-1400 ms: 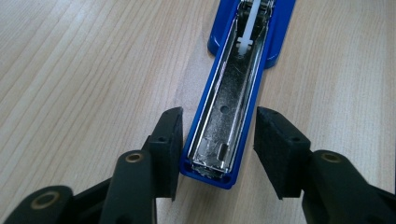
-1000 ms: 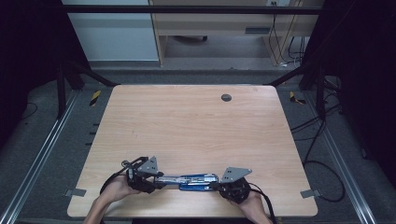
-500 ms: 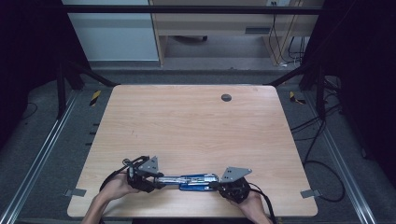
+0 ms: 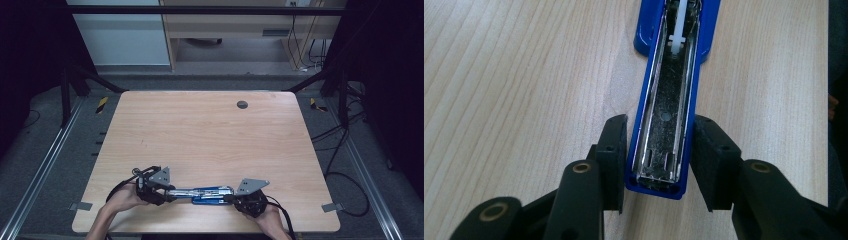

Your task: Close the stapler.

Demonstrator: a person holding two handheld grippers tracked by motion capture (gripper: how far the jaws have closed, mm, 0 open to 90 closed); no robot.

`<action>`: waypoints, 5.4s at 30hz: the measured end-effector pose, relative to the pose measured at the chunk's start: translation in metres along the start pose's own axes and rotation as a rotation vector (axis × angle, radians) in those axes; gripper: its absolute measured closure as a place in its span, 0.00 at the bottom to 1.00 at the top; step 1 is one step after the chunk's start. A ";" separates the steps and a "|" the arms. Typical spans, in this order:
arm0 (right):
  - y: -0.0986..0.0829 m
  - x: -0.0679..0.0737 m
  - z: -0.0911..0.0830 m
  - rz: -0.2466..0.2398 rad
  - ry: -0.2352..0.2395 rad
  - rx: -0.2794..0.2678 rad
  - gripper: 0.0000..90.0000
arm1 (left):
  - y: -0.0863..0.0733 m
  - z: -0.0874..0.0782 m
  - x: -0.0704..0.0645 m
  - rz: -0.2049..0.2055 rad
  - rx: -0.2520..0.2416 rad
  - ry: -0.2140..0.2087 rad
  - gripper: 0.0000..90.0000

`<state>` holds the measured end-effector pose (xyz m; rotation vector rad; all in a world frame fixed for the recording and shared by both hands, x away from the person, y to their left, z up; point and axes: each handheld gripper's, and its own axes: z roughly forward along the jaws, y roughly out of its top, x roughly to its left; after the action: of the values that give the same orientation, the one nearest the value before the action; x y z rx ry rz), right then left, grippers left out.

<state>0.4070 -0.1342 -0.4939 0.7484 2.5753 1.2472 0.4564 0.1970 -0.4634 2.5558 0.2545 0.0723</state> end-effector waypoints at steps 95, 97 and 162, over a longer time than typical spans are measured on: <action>0.000 -0.001 0.000 -0.012 0.003 0.002 1.00 | 0.034 -0.032 -0.005 0.027 -0.037 -0.017 0.70; 0.001 -0.002 0.000 -0.016 0.006 0.003 1.00 | 0.034 -0.032 -0.005 0.028 -0.036 -0.019 0.70; 0.075 0.034 0.062 -0.037 0.102 -0.142 1.00 | 0.031 -0.072 -0.004 -0.015 -0.212 0.107 0.59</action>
<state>0.4281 -0.0357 -0.4728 0.6224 2.5321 1.4742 0.4501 0.2093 -0.3863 2.3423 0.2906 0.2191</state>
